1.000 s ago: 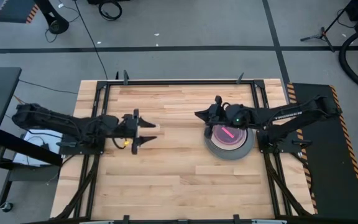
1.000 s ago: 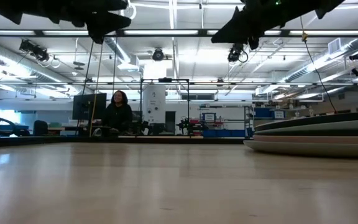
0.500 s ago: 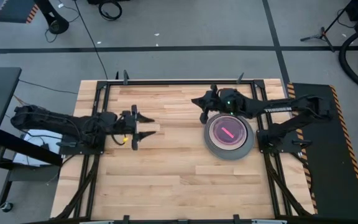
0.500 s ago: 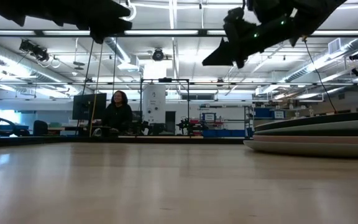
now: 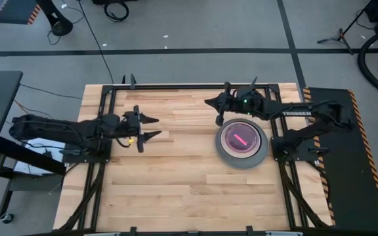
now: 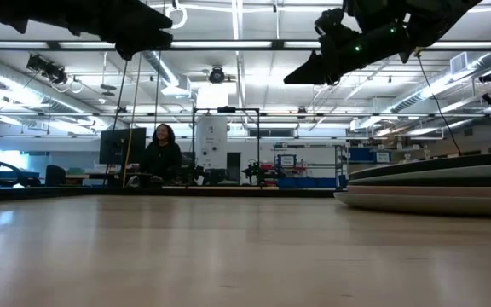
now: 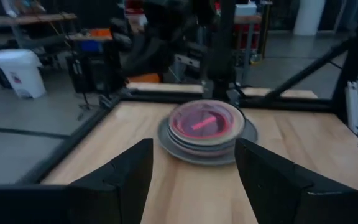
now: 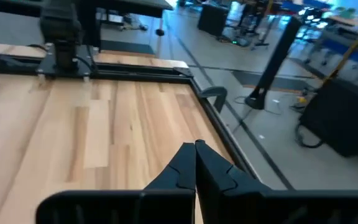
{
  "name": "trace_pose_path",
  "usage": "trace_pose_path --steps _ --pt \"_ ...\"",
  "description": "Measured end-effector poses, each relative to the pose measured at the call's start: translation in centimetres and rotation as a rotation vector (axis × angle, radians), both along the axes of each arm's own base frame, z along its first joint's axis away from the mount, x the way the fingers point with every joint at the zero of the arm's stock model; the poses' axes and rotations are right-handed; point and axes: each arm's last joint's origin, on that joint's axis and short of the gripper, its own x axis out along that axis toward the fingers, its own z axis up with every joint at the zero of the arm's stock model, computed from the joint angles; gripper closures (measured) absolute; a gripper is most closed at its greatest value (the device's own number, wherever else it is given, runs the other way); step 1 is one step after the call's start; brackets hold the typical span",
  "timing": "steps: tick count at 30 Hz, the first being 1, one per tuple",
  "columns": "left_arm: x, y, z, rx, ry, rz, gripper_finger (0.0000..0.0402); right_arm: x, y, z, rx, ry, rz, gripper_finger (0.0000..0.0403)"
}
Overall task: Stack plastic plates
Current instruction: Return to Home Position
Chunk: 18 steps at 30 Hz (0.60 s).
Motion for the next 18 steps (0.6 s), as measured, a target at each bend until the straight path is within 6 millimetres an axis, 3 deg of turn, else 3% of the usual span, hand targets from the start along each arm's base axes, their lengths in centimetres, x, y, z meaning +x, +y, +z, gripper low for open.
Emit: trace_pose_path --steps 7,18 --pt "-0.8 0.0 0.8 0.020 -0.049 0.011 0.0169 -1.3 -2.1 0.0 0.053 0.005 0.084 0.0397" --pt "-0.7 -0.4 1.3 -0.030 -0.108 -0.009 0.0169 -2.9 -3.5 -0.4 0.047 0.090 0.091 0.0397"
